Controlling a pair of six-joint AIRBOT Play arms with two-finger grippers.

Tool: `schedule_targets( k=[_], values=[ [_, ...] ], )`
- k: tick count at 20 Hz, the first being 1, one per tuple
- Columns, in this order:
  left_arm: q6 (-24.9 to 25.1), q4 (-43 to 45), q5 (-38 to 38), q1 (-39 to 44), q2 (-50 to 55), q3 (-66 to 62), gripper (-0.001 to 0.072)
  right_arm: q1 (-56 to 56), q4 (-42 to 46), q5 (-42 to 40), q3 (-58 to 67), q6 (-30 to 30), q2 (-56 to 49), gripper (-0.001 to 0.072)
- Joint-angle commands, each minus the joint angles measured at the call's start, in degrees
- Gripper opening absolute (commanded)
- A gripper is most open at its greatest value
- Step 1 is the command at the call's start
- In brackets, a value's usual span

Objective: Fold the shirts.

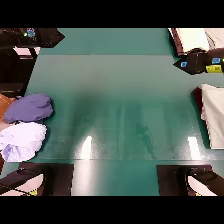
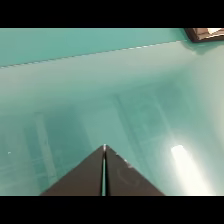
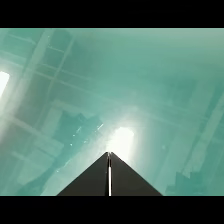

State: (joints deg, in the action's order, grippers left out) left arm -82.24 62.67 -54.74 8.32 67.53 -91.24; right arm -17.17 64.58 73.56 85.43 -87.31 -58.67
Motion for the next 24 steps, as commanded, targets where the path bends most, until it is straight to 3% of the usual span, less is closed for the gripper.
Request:
schedule_targets(
  k=[1,15,17,19,21,24],
  values=[
    [0.0,0.0,0.3,0.0,0.0,0.0,0.0026,-0.2,-0.1,-0.1,0.1,0.0,0.0,0.0022],
    [0.9,0.1,0.8,0.0,0.0,0.0,0.0027,-0.2,-0.1,0.1,0.1,0.0,0.0,0.0022],
    [1.1,5.7,-3.4,-1.4,-0.6,-0.1,0.0027,-0.2,-0.1,0.0,0.1,0.0,0.0,0.0022],
    [-0.7,16.2,-12.7,-4.1,-1.1,0.1,0.0052,-0.2,-0.1,0.1,0.1,0.0,0.0,0.0022],
    [-3.6,26.9,-19.0,-8.3,-1.2,2.5,0.059,-0.2,-0.1,0.0,0.1,0.0,0.0,0.0022],
    [-5.8,30.0,-16.7,-15.4,-1.1,12.9,0.0619,-0.2,-0.1,-0.1,0.1,-0.1,0.0,0.0022]
  ],
)
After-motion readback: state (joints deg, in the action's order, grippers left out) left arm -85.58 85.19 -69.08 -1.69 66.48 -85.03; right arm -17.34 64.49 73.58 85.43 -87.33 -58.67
